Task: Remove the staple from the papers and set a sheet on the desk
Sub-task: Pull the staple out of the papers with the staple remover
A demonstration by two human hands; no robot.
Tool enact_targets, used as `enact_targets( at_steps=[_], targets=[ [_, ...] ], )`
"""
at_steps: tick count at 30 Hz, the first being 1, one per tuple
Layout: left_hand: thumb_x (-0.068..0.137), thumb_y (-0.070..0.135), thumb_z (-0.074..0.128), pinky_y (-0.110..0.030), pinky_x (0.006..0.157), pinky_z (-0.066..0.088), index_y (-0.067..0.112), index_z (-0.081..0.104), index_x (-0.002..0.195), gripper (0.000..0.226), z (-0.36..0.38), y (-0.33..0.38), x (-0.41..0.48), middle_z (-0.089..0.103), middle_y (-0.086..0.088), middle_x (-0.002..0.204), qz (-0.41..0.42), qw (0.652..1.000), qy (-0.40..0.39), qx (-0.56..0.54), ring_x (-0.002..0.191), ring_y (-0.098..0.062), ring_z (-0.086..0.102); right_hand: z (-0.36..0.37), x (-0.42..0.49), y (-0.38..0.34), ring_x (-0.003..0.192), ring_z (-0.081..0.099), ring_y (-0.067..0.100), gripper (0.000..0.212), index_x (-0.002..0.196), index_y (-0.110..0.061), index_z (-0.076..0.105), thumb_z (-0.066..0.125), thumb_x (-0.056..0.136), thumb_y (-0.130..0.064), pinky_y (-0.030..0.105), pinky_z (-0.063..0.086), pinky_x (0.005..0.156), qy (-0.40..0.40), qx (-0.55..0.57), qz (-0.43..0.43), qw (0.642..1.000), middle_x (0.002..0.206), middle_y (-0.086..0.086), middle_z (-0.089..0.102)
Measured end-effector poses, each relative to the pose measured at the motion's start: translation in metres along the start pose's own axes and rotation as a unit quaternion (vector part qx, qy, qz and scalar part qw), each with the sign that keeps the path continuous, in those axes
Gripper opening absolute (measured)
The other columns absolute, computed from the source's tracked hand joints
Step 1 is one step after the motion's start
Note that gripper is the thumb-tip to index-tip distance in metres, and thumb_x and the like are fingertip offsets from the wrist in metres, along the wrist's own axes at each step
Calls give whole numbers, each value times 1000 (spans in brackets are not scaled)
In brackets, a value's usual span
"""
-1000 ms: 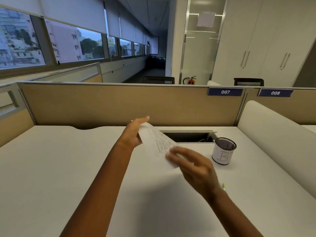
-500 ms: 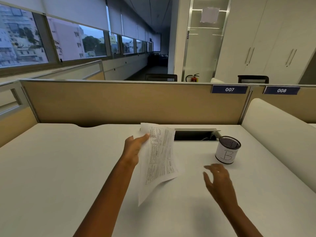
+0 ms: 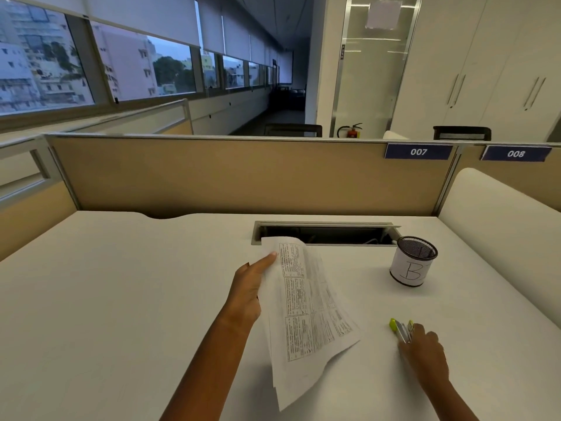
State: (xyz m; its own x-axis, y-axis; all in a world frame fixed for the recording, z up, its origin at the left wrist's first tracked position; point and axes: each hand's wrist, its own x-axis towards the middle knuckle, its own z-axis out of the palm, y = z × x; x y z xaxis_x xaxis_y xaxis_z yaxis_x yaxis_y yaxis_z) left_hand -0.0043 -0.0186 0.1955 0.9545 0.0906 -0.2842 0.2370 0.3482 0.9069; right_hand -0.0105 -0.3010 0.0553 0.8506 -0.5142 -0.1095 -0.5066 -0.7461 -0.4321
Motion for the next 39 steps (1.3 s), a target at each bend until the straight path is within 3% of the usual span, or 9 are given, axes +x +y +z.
enact_targets(
  at_steps=[5,8,11,15,20,27,30,35,39],
  targets=[
    [87,24,53,-40,78,50,7,59,111,30,-2,-3,-1,64,-15,104,-4,1000,2,-3,82,-26,62,-14,7,-5,56,44,26,22,63,-1,50,57,83,-6,31,40,56,-118,238,41,963,59,11,49],
    [87,25,52,-43,81,49,8,59,106,27,-4,-7,0,65,-13,99,1,1000,16,-1,81,-25,62,-22,-5,-20,67,57,28,6,86,4,57,56,85,-2,29,51,52,-219,473,79,850,77,14,58],
    [87,24,52,-37,73,50,9,60,98,20,-4,-11,-2,65,-7,84,12,999,34,5,75,-23,62,-29,-19,-39,77,61,30,9,84,2,57,50,88,-2,24,59,52,-250,610,85,747,84,16,61],
    [86,18,54,-29,63,49,6,62,90,15,-4,-20,-4,64,-8,82,26,997,67,20,70,-20,61,-39,-34,-64,72,54,16,7,76,-11,55,57,83,-10,23,48,62,-269,647,71,710,75,6,54],
    [85,15,57,-27,62,49,-3,61,99,23,-1,-37,-6,64,-12,87,32,993,109,24,73,-22,61,-48,-52,-90,69,63,16,18,83,-18,50,52,83,0,17,56,52,-286,730,36,619,63,3,70],
    [83,16,59,-27,66,49,3,63,99,21,12,-55,-13,66,-9,90,45,995,84,8,83,-25,62,-42,-82,-115,63,71,23,1,73,0,57,57,74,1,24,60,58,-348,748,57,562,78,19,67],
    [83,18,60,-31,67,51,3,64,98,22,15,-57,-16,67,-10,87,30,997,65,-16,81,-26,63,-37,-96,-122,66,68,21,19,70,1,62,74,56,-2,20,57,50,-321,732,36,600,72,13,66],
    [84,17,57,-34,69,51,-3,63,99,26,19,-58,-18,66,-17,91,22,994,92,-57,86,-34,62,-28,-114,-123,56,63,10,6,86,-1,62,58,82,0,13,47,40,-268,640,-30,719,76,10,62],
    [87,20,52,-36,71,52,3,61,99,23,22,-58,-22,65,-15,98,54,991,122,-25,86,-34,61,-28,-118,-124,90,66,21,24,106,-8,63,62,83,-14,22,55,71,-249,519,-101,811,100,9,68]
  ],
)
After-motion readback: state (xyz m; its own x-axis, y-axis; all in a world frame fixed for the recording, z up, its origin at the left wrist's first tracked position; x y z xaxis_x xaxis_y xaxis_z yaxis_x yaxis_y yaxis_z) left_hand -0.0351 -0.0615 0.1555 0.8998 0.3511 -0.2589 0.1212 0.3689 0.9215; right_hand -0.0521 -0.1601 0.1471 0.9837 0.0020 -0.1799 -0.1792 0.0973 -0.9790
